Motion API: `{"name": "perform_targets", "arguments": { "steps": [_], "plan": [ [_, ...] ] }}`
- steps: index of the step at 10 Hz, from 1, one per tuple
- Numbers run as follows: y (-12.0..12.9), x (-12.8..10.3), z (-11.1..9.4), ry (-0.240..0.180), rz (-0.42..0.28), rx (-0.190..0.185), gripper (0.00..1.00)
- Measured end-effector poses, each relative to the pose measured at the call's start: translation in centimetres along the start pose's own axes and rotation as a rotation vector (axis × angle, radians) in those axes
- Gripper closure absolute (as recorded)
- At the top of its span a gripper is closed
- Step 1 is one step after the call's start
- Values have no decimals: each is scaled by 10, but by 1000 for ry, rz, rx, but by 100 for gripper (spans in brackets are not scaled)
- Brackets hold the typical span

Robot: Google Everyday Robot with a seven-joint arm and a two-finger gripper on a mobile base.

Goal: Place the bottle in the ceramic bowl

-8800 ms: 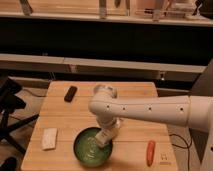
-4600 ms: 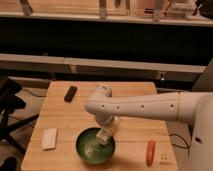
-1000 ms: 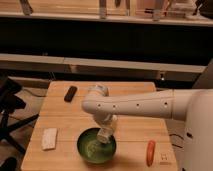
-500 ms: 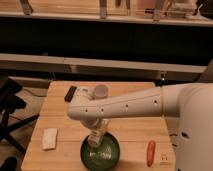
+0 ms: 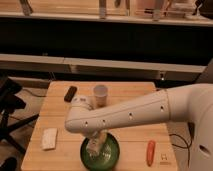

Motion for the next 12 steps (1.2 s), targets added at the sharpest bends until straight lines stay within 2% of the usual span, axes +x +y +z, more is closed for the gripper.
{"name": "perform_targets", "arguments": {
  "steps": [1,2,4,5,7,10,11,12],
  "plan": [
    [4,-10,2,-11,-5,-5,82],
    [6,-17,5,-16,-6,-4,79],
    [6,-17,5,-9,-7,0,87],
    [5,-11,5,-10,-9,1,87],
    [3,-2,4,-10,-8,0,72],
    [7,-8,6,-11,-13,-2,44],
    [7,-6,6,-11,-13,-1,41],
    [7,-3,7,-10,-17,0,43]
  ]
}}
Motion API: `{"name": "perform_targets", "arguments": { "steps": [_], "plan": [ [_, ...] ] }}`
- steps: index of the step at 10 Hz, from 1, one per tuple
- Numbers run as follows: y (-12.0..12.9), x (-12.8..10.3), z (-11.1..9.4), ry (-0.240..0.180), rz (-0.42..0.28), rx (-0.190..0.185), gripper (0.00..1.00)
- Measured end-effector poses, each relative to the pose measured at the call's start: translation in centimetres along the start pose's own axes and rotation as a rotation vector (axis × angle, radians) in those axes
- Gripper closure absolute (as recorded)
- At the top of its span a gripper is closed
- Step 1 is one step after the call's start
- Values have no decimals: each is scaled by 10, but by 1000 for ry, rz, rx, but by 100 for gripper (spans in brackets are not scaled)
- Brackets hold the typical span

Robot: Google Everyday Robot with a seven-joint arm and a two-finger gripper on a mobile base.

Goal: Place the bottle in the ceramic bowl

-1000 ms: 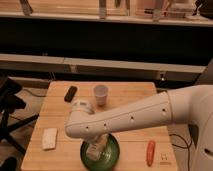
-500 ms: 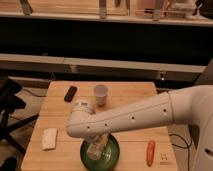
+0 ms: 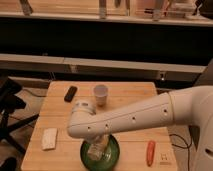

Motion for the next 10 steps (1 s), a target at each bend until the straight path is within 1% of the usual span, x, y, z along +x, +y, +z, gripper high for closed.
{"name": "perform_targets", "arguments": {
  "steps": [1,3,4,6,7,8,10],
  "plan": [
    [0,1,0,0,-1,0,47],
    [2,0,1,0,-5,-3,43],
    [3,0,2,0,-6,-5,44],
    [3,1,2,1,-9,-2,53],
    [3,2,2,1,-13,-3,52],
    [3,2,2,2,-16,-2,46],
    [4,3,1,3,-20,-3,41]
  ]
}}
